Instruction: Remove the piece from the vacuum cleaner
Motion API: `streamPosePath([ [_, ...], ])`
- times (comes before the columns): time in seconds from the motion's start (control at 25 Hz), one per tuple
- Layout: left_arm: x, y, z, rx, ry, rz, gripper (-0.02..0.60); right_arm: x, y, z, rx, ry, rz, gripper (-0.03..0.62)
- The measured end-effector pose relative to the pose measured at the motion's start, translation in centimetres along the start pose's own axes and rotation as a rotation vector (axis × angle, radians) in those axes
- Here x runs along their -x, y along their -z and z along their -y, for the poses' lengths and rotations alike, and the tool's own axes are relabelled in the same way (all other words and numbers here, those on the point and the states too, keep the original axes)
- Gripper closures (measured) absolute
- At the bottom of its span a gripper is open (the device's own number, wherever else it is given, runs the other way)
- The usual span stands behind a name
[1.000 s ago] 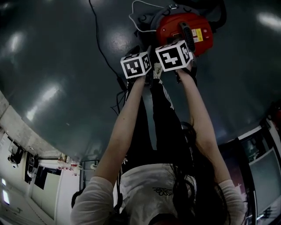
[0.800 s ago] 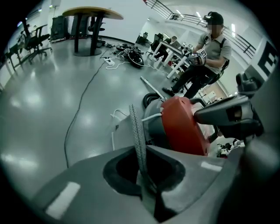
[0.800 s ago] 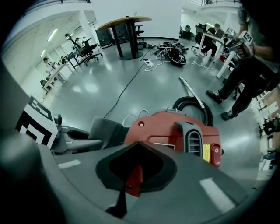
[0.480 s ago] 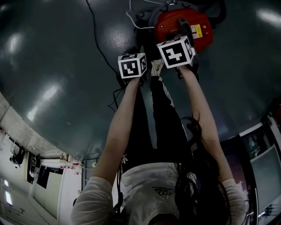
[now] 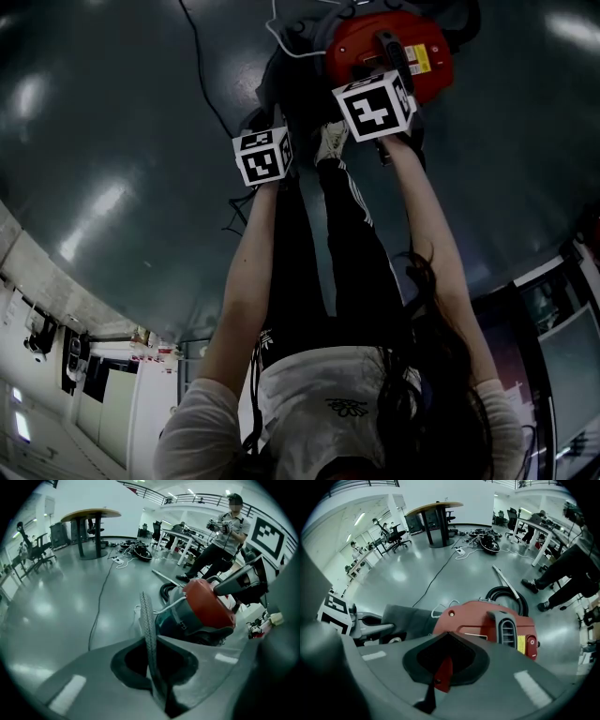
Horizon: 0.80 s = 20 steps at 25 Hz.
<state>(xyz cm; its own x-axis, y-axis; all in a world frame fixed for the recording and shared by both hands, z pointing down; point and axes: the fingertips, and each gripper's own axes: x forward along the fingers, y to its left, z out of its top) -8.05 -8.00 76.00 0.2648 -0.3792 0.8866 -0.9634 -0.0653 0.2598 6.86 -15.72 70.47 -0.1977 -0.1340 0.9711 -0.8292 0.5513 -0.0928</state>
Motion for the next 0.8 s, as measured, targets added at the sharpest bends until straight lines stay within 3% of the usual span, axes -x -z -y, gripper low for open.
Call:
streamPosePath([
  [0.48, 4.1, 1.7, -5.7, 0.110, -0.112, 0.055, 0.564, -0.1, -0.4, 0.6, 0.015, 0.062, 0.015, 0.580],
  [0.64, 8.7, 2.3, -5.5, 0.151, -0.132, 0.056, 0.564, 1.3, 1.3, -0.5, 0.016, 0.104, 0.028, 0.574],
  [0.8, 13.1, -3.1, -5.2, 0.140, -0.123, 0.173, 0.564, 5.4, -0.3, -0.5, -0.029, 0.140, 0.142, 0.573],
])
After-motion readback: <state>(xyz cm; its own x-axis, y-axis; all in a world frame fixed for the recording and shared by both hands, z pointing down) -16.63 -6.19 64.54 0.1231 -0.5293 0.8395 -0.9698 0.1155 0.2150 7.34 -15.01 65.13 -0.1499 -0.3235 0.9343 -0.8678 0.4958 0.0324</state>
